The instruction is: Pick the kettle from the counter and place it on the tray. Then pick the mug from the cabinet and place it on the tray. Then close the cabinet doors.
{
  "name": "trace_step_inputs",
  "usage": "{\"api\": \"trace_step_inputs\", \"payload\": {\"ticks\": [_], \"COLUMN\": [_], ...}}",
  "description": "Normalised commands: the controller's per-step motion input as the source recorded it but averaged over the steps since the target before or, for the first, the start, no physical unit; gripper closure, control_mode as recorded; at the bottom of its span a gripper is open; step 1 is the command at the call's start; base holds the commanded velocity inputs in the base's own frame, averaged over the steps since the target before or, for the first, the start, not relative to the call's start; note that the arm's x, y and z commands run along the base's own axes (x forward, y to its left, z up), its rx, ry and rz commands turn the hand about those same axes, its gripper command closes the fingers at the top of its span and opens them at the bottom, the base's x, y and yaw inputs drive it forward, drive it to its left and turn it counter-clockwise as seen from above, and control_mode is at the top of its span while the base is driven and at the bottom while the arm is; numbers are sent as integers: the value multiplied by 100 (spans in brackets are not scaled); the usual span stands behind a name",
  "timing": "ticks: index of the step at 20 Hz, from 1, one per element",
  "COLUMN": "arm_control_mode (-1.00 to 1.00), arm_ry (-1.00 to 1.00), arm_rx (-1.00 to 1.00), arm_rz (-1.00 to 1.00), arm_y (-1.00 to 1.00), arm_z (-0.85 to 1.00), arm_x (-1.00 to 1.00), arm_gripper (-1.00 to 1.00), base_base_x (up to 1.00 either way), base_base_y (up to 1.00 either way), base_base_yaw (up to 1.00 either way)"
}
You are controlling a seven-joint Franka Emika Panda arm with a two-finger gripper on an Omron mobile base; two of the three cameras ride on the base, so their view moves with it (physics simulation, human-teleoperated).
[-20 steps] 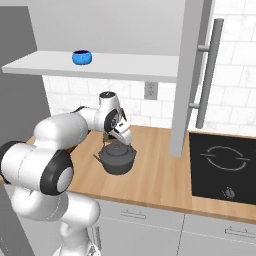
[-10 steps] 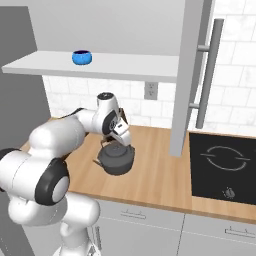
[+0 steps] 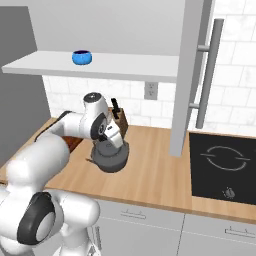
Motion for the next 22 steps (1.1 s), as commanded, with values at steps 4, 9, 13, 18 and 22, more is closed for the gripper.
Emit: {"api": "trace_step_inputs", "payload": {"ticks": [4,9,13,18,22], "arm_control_mode": [-100,-100,-100,-100,-100], "arm_ry": [-27,-9,0,2,-2], "arm_rx": [0,1,6,8,2], "arm_rz": [-5,-6,-3,-1,0], "arm_y": [43,52,60,64,72], "arm_z": [47,44,32,37,21], "arm_x": [-39,-41,-28,-13,-2], "arm_gripper": [100,100,100,100,100], "base_base_x": [0,0,0,0,0], "base_base_y": [0,0,0,0,0], "base_base_yaw": [0,0,0,0,0]}}
